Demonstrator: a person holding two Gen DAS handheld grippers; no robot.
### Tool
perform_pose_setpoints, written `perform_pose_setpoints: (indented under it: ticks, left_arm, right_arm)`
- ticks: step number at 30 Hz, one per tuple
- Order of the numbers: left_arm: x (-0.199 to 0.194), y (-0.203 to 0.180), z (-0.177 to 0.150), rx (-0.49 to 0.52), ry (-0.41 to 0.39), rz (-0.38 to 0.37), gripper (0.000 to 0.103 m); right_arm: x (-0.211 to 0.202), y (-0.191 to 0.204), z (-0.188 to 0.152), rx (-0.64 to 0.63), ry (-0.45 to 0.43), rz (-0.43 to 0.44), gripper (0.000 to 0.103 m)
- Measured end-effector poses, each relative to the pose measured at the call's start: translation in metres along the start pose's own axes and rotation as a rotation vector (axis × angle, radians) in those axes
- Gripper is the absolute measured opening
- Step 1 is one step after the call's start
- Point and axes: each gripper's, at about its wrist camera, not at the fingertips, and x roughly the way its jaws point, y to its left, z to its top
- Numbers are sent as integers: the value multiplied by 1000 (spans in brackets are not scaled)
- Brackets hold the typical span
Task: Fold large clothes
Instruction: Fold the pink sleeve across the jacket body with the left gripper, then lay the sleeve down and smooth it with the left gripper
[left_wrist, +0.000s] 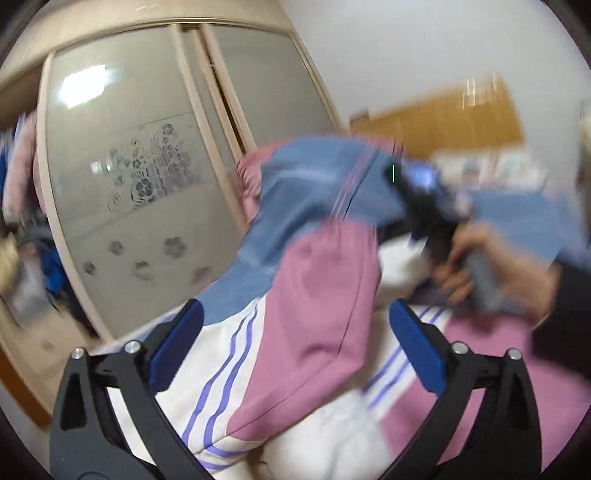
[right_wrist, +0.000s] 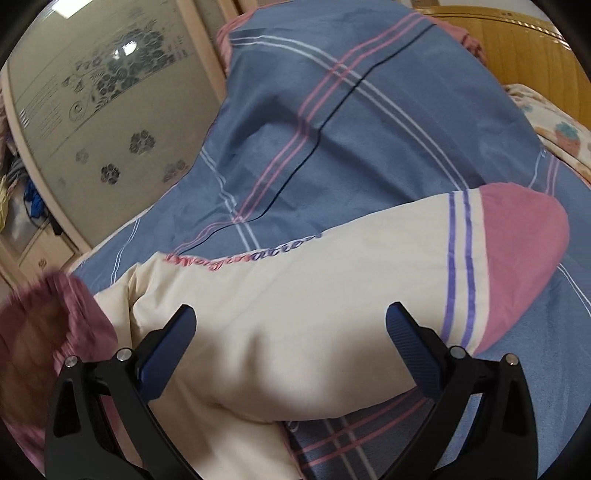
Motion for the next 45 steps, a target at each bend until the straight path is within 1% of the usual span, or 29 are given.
perform_pose_setpoints:
  ticks: [1,2,3,4,6,8,9,12,13,15,16,17,19,21,23,25,28,29,31,32,33,34,35,37,40,41,43,44,45]
  left_arm:
    - [-6,0,2,-3,-2,16,101]
    - [-16,5,2,16,-6,100,101]
    - [-21,5,-1,30,7,163,101]
    - [-25,8,-11,40,46,233,101]
    - [-21,20,-37,67,165,359,101]
    - [0,41,-70,101,329,549,101]
    - [8,51,-85,96,382,592,101]
    - [19,75,-124,6,485,590,101]
    - [21,80,-129,-22,497,586,101]
    - [22,86,-133,-42,518,603,101]
    - [22,86,-132,-27,524,610,101]
    - [22,83,-132,15,541,619,101]
    - [24,76,-137,122,631,596,101]
    - [25,71,-147,184,687,577,101]
    - [28,80,-154,151,687,636,101]
    - [38,89,-159,125,681,703,101]
    - [46,94,-160,140,696,777,101]
    - [47,94,-159,139,690,796,101]
    - [44,98,-158,120,675,815,101]
    - [41,101,-156,107,672,824,101]
    - [40,104,-156,90,670,834,101]
    - [38,109,-158,69,666,842,101]
    - [36,114,-160,43,662,854,101]
    - [33,129,-166,-12,670,885,101]
    - [24,141,-165,-65,637,893,101]
    - [20,142,-162,-65,614,912,94]
    - [15,142,-159,-69,590,919,84]
    - [13,143,-158,-79,587,911,71]
    - [13,144,-158,-92,589,898,54]
  right_arm:
    - [1,-4,1,15,5,10,102]
    - [2,-5,1,24,12,18,102]
    - [4,-6,1,31,23,26,102]
    - [5,-6,1,33,28,26,102]
    - [7,-3,0,17,43,32,102]
    - [5,3,0,-14,47,13,102]
    - [2,6,1,-38,36,-10,102]
    - [-16,12,3,-98,-47,-54,102]
    - [-20,11,4,-101,-58,-42,102]
    - [-25,13,5,-101,-52,34,102]
    - [-24,16,4,-110,-31,81,102]
    - [-22,20,3,-120,-13,97,102]
    - [-13,35,-3,-170,26,92,102]
    - [-5,59,-14,-277,65,105,102]
    - [-3,80,-25,-350,86,121,102]
    - [-6,101,-36,-399,98,173,102]
    - [-21,134,-52,-450,82,298,102]
    - [-24,150,-63,-505,82,315,102]
    - [-14,182,-94,-651,68,222,102]
    - [4,199,-118,-741,53,137,102]
    - [21,208,-136,-779,61,85,102]
    - [30,212,-145,-786,72,63,102]
    - [31,215,-148,-786,65,56,102]
    - [25,215,-141,-772,58,82,102]
    - [27,212,-136,-720,90,117,102]
    - [26,211,-135,-725,84,118,102]
    - [20,211,-137,-731,70,120,102]
    - [17,214,-138,-727,67,133,102]
    - [13,215,-139,-723,68,146,102]
